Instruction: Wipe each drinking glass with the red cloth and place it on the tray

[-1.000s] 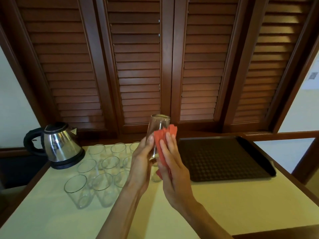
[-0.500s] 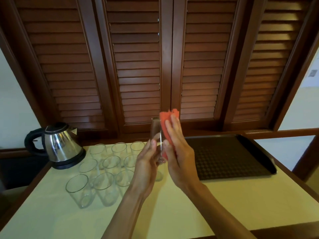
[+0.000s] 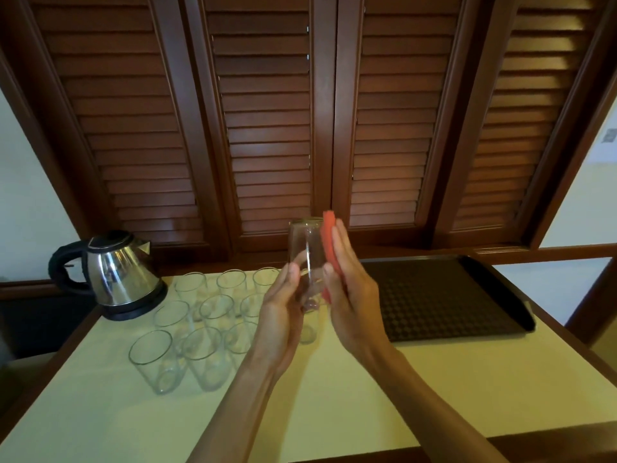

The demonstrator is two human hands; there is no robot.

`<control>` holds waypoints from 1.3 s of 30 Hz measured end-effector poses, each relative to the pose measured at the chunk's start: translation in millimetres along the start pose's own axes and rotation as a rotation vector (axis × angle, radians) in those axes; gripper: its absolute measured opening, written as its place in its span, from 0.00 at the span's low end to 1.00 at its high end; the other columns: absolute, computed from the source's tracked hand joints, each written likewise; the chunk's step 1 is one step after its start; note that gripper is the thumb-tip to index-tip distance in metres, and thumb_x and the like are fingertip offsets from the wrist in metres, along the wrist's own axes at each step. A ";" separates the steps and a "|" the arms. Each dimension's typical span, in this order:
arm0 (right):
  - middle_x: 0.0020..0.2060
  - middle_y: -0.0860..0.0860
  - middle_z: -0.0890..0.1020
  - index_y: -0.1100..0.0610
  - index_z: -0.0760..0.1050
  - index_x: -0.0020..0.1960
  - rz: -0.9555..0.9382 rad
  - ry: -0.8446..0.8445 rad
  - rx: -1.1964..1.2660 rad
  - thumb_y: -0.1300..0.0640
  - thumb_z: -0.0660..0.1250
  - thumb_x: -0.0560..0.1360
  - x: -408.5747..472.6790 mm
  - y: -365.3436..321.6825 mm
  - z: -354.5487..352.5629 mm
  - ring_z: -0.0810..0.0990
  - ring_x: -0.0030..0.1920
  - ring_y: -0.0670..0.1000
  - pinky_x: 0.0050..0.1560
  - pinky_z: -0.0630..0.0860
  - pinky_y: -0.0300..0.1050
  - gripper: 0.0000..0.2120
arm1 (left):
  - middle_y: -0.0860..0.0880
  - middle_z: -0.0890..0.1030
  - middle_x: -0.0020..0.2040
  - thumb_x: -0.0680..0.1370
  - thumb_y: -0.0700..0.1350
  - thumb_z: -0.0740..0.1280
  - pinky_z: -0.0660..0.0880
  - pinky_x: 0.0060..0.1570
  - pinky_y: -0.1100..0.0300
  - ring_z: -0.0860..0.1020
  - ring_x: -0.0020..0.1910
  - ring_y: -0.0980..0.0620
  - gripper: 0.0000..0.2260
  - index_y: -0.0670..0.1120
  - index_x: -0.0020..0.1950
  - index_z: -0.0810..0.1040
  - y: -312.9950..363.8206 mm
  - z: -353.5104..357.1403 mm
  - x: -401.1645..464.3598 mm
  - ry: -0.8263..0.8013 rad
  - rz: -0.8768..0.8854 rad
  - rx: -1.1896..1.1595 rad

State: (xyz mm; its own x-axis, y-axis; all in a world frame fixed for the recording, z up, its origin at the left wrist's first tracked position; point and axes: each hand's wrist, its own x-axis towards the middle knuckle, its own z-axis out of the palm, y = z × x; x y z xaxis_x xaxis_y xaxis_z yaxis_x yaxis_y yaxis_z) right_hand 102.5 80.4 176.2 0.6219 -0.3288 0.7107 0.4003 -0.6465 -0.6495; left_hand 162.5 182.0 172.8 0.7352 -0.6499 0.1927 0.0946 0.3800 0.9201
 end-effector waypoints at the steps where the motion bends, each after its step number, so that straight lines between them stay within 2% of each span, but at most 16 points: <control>1: 0.81 0.50 0.53 0.59 0.54 0.81 0.020 -0.013 -0.036 0.56 0.53 0.85 6.7 -4.0 -1.3 0.59 0.79 0.45 0.76 0.62 0.40 0.25 | 0.45 0.81 0.69 0.84 0.55 0.56 0.67 0.71 0.37 0.79 0.68 0.47 0.23 0.49 0.77 0.73 -3.3 0.4 -1.6 -0.004 -0.007 0.006; 3: 0.82 0.49 0.53 0.56 0.54 0.80 -0.089 -0.097 -0.160 0.53 0.51 0.86 -2.6 -4.2 3.5 0.50 0.82 0.49 0.81 0.51 0.49 0.24 | 0.45 0.80 0.71 0.85 0.54 0.54 0.65 0.76 0.39 0.76 0.72 0.47 0.23 0.48 0.78 0.71 -3.3 -2.4 -0.3 -0.001 -0.002 -0.036; 5: 0.82 0.51 0.54 0.57 0.55 0.80 -0.169 -0.142 -0.151 0.55 0.52 0.86 -20.8 1.9 7.4 0.51 0.82 0.52 0.80 0.55 0.52 0.24 | 0.43 0.80 0.71 0.85 0.54 0.55 0.67 0.75 0.42 0.77 0.71 0.46 0.23 0.46 0.77 0.72 1.6 -5.8 2.4 0.008 0.003 -0.090; 7: 0.82 0.53 0.54 0.60 0.54 0.81 -0.050 -0.077 0.001 0.61 0.54 0.85 -13.9 5.1 1.3 0.55 0.81 0.47 0.76 0.63 0.42 0.25 | 0.44 0.82 0.67 0.83 0.55 0.56 0.69 0.70 0.45 0.80 0.66 0.49 0.23 0.48 0.74 0.75 0.7 -5.3 0.9 0.024 0.000 -0.084; 9: 0.81 0.52 0.54 0.60 0.54 0.81 0.052 -0.036 0.009 0.60 0.55 0.85 5.9 -2.6 -2.2 0.56 0.80 0.41 0.76 0.61 0.38 0.25 | 0.45 0.83 0.67 0.84 0.55 0.55 0.68 0.69 0.44 0.80 0.66 0.49 0.23 0.49 0.75 0.75 -3.8 -1.4 -2.4 0.006 -0.026 -0.078; 12: 0.81 0.48 0.54 0.56 0.56 0.80 -0.069 -0.105 -0.125 0.55 0.53 0.86 -2.0 -3.9 6.9 0.50 0.82 0.49 0.80 0.55 0.55 0.24 | 0.45 0.81 0.69 0.87 0.52 0.51 0.72 0.68 0.47 0.78 0.70 0.48 0.22 0.47 0.75 0.74 -1.4 -2.2 0.2 0.025 -0.041 -0.135; 15: 0.82 0.50 0.55 0.57 0.57 0.81 -0.099 -0.094 -0.039 0.56 0.54 0.85 -23.1 5.8 7.7 0.53 0.82 0.53 0.76 0.63 0.63 0.25 | 0.43 0.81 0.68 0.85 0.55 0.54 0.73 0.66 0.47 0.78 0.70 0.42 0.23 0.45 0.73 0.76 1.7 -5.6 4.0 0.039 -0.055 -0.209; 18: 0.81 0.50 0.57 0.58 0.57 0.80 0.053 -0.027 0.069 0.55 0.55 0.85 1.6 -1.2 -0.8 0.56 0.81 0.49 0.77 0.63 0.61 0.25 | 0.43 0.83 0.65 0.84 0.57 0.55 0.70 0.68 0.45 0.78 0.68 0.41 0.24 0.46 0.71 0.79 -3.7 -1.1 3.7 0.048 -0.078 -0.203; 20: 0.81 0.50 0.57 0.57 0.58 0.80 -0.013 -0.094 -0.068 0.54 0.54 0.85 -0.8 -5.3 2.4 0.52 0.81 0.49 0.80 0.55 0.57 0.24 | 0.42 0.79 0.71 0.87 0.56 0.52 0.69 0.71 0.44 0.75 0.73 0.42 0.24 0.45 0.75 0.74 -4.4 -2.3 5.3 0.046 -0.082 -0.228; 22: 0.81 0.50 0.58 0.57 0.60 0.79 -0.131 -0.133 -0.144 0.55 0.54 0.85 -17.1 0.2 6.3 0.52 0.82 0.52 0.80 0.55 0.59 0.23 | 0.40 0.77 0.73 0.88 0.54 0.51 0.69 0.72 0.44 0.75 0.73 0.42 0.24 0.43 0.78 0.70 0.1 -5.8 8.9 0.040 -0.073 -0.274; 25: 0.81 0.49 0.57 0.59 0.59 0.80 -0.029 -0.059 0.047 0.58 0.55 0.85 -12.0 5.6 -1.9 0.55 0.81 0.53 0.76 0.63 0.64 0.24 | 0.42 0.83 0.66 0.85 0.54 0.55 0.74 0.63 0.45 0.82 0.61 0.44 0.23 0.45 0.76 0.73 3.1 -2.2 8.7 0.050 -0.079 -0.220; 27: 0.81 0.50 0.59 0.58 0.61 0.79 0.055 -0.047 0.086 0.58 0.56 0.85 1.6 -3.7 -3.0 0.55 0.81 0.50 0.79 0.59 0.60 0.23 | 0.43 0.82 0.67 0.83 0.59 0.58 0.76 0.64 0.47 0.82 0.64 0.45 0.27 0.45 0.77 0.72 1.7 3.4 5.0 0.041 -0.073 -0.149; 30: 0.80 0.51 0.61 0.58 0.62 0.78 -0.049 -0.098 0.015 0.60 0.57 0.85 -11.9 -5.0 3.0 0.55 0.81 0.51 0.80 0.56 0.51 0.22 | 0.43 0.79 0.71 0.81 0.56 0.63 0.74 0.66 0.48 0.78 0.71 0.46 0.26 0.45 0.76 0.73 4.3 1.9 5.6 0.012 -0.036 -0.126; 33: 0.78 0.45 0.65 0.54 0.58 0.80 0.074 -0.100 0.279 0.60 0.55 0.85 -19.5 0.5 -4.1 0.64 0.78 0.48 0.73 0.68 0.44 0.24 | 0.43 0.84 0.64 0.79 0.58 0.65 0.75 0.65 0.46 0.81 0.66 0.45 0.26 0.45 0.73 0.77 4.1 -5.5 6.5 0.048 -0.028 -0.131; 36: 0.79 0.47 0.64 0.55 0.60 0.79 0.158 -0.033 0.268 0.56 0.56 0.84 1.9 -3.9 -11.6 0.66 0.77 0.46 0.74 0.68 0.51 0.24 | 0.46 0.85 0.60 0.81 0.56 0.63 0.71 0.61 0.46 0.81 0.59 0.47 0.24 0.47 0.74 0.76 2.1 -5.3 7.5 0.058 -0.048 -0.059; 39: 0.80 0.51 0.61 0.59 0.63 0.78 0.010 -0.086 0.111 0.53 0.55 0.85 -10.3 -7.9 0.5 0.57 0.81 0.50 0.79 0.59 0.54 0.23 | 0.45 0.86 0.58 0.83 0.52 0.57 0.76 0.58 0.52 0.82 0.57 0.48 0.20 0.47 0.66 0.84 7.1 -8.2 15.5 0.062 -0.045 -0.156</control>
State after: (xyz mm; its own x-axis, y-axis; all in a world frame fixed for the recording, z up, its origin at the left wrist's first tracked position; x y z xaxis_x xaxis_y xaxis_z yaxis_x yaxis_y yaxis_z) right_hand 93.3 89.3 173.9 0.6800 -0.2714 0.6811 0.4629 -0.5615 -0.6859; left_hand 180.1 180.0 179.5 0.7674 -0.6285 0.1265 0.2280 0.4519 0.8624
